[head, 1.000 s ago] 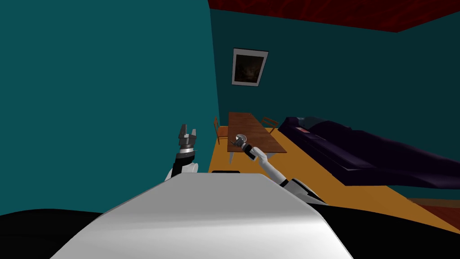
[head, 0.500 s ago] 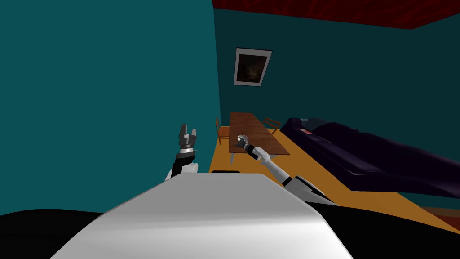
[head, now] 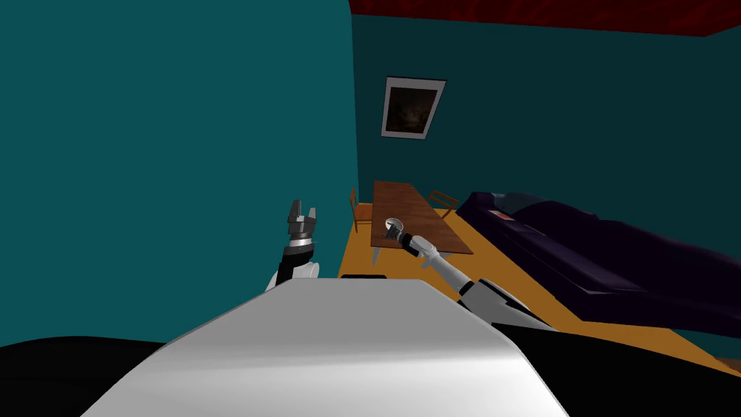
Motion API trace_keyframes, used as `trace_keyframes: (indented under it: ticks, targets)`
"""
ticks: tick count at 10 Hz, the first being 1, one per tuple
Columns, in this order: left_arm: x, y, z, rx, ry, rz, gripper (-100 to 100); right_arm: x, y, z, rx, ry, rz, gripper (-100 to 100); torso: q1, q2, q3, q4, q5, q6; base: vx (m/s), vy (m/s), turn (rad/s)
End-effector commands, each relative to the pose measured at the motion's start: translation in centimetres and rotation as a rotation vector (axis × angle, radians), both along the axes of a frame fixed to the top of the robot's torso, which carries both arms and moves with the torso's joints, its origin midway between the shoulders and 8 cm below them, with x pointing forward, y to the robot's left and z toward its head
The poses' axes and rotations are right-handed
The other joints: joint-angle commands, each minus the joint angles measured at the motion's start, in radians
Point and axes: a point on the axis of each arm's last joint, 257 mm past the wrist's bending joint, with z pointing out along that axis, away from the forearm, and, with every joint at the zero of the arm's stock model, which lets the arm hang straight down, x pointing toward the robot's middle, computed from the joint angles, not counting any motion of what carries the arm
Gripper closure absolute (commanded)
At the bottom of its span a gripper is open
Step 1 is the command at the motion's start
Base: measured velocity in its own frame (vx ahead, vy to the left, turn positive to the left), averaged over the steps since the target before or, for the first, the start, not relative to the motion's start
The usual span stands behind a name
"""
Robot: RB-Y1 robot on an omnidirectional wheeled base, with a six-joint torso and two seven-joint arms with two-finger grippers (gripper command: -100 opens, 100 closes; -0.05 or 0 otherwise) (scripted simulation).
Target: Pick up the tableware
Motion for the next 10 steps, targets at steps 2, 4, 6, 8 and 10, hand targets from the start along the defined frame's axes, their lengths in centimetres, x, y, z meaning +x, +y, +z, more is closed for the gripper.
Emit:
trace_keyframes:
  ticks: [2,4,6,8,10]
  targets:
    - [0.0,0.0,0.0,0.0,0.0,0.0,0,0.0,-2.8,-1.7,-0.118,-0.003,0.012,-100,0.0,0.0,0.0,0.0,0.0,0.0,0.009,-0.004,0.093]
    - [0.0,0.0,0.0,0.0,0.0,0.0,0,0.1,-6.5,-3.6,-0.254,0.002,0.019,-100,0.0,0.0,0.0,0.0,0.0,0.0,0.01,-0.009,0.127]
    - [0.0,0.0,0.0,0.0,0.0,0.0,0,0.0,-8.5,-4.6,-0.334,0.003,0.029,-100,-0.001,0.0,0.0,0.0,0.0,0.0,0.009,-0.012,0.075]
    - [0.0,0.0,0.0,0.0,0.0,0.0,0,-0.1,-10.4,-5.4,-0.401,0.009,0.035,-100,-0.001,0.0,0.0,0.0,0.0,0.0,0.006,-0.011,0.074]
    - [0.0,0.0,0.0,0.0,0.0,0.0,0,-0.3,-12.2,-6.1,-0.465,0.016,0.041,-100,-0.001,0.0,0.0,0.0,0.0,0.0,0.012,-0.018,0.108]
